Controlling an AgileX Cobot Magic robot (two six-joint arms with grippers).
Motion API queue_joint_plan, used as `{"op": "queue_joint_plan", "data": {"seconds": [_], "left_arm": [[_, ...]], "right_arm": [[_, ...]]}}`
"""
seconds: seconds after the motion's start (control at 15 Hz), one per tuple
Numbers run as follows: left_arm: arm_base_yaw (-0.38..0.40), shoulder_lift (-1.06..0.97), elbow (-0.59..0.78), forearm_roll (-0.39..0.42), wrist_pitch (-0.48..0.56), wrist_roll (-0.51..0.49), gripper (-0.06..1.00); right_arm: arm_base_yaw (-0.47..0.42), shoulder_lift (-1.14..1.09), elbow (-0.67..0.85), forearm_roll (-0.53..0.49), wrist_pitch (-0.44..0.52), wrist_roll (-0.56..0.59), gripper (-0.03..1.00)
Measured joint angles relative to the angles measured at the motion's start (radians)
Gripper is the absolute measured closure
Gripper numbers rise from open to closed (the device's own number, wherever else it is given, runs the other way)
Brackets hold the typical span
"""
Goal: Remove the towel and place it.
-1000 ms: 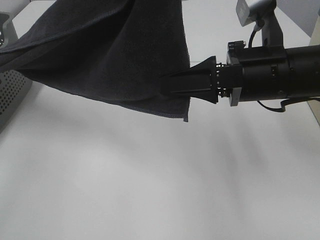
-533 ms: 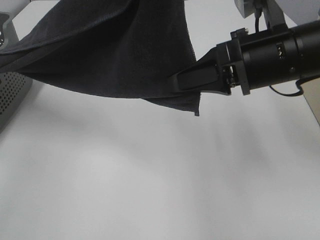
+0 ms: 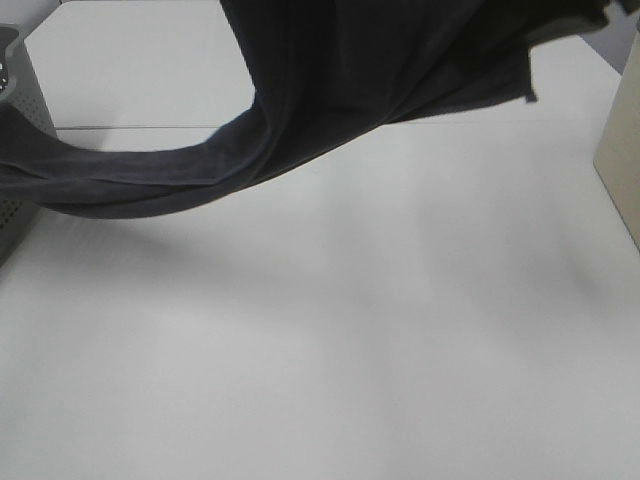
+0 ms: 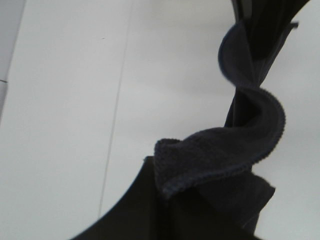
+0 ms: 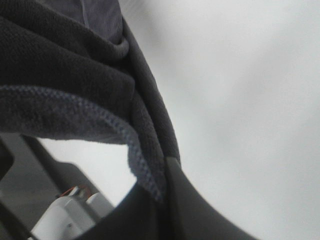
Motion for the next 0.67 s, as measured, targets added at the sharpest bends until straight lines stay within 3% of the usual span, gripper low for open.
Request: {"op": "queue_joint_plan", "data": {"seconds": [0.27,0.53,0.67], "left_arm": [[0.0,0.0,0.0,0.185,-0.142,0.0,0.94],[0.0,0.0,0.0,0.321,-0.258,-0.001,0.94],[0.015,0.001,0.0,0.41,-0.41,-0.056,0.94]], "right_arm": [[0.0,0.036,-0.295,-0.207,-0.021,0.095,0.96],[0.0,0.081,-0.479,-0.27,-0.118,0.097,0.96],[0.0,0.106,-0.546,-0.29,-0.253,0.066,0.96]]}}
